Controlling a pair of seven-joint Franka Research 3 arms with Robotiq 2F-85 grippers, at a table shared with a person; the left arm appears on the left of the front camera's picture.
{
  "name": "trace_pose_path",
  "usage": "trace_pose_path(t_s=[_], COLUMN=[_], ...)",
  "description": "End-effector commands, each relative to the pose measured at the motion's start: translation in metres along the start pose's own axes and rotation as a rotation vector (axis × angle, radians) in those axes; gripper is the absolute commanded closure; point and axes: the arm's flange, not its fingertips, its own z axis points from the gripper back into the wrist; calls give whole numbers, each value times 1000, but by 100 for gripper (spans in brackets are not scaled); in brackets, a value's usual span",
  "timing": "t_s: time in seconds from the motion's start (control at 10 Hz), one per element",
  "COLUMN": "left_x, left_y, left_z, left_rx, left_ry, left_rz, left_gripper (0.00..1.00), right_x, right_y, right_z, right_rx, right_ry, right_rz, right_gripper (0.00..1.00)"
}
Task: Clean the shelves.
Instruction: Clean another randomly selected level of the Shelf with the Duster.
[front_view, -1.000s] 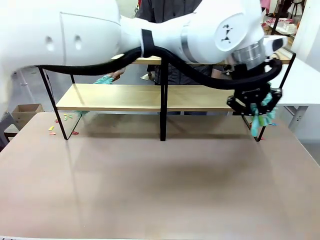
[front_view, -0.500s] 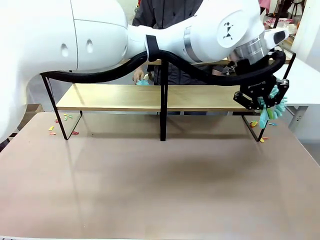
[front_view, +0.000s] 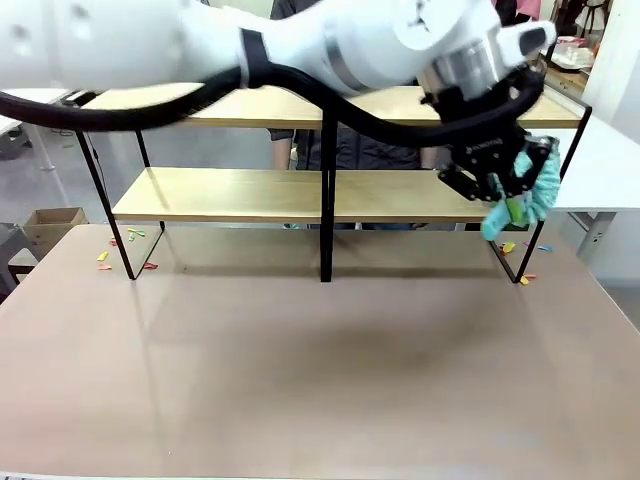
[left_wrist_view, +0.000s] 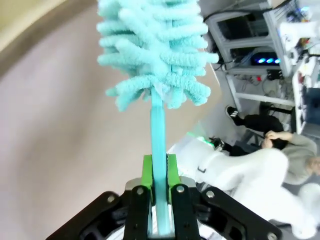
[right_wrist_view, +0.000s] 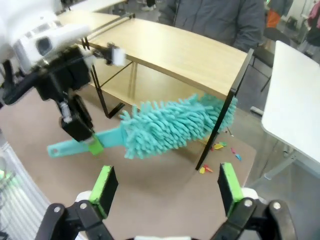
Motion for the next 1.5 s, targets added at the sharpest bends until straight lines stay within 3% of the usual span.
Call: trace_pose_path(t_s=[0.0, 0.3, 0.6, 1.2, 1.4], left_x=[-73, -151, -230, -354, -410], left_y=[36, 70, 99, 203, 252], left_z=[48, 104, 158, 337, 393], left_rx=[-28, -13, -43, -189, -221], left_ry=[-1, 86, 106, -47, -168], left_rz=[-69, -153, -206, -378, -394], left_gripper=[88, 88, 88, 88, 88], right_x=[0, 0, 0, 0, 0], right_y=[-1, -1, -1, -1, -1], right_z=[0, 0, 0, 0, 0], right_rx=[-3, -3, -3, -3, -3], right_ry=[-1, -1, -1, -1, -1], right_rz=[-1, -1, -1, -1, -1], right_gripper=[0, 0, 0, 0, 0])
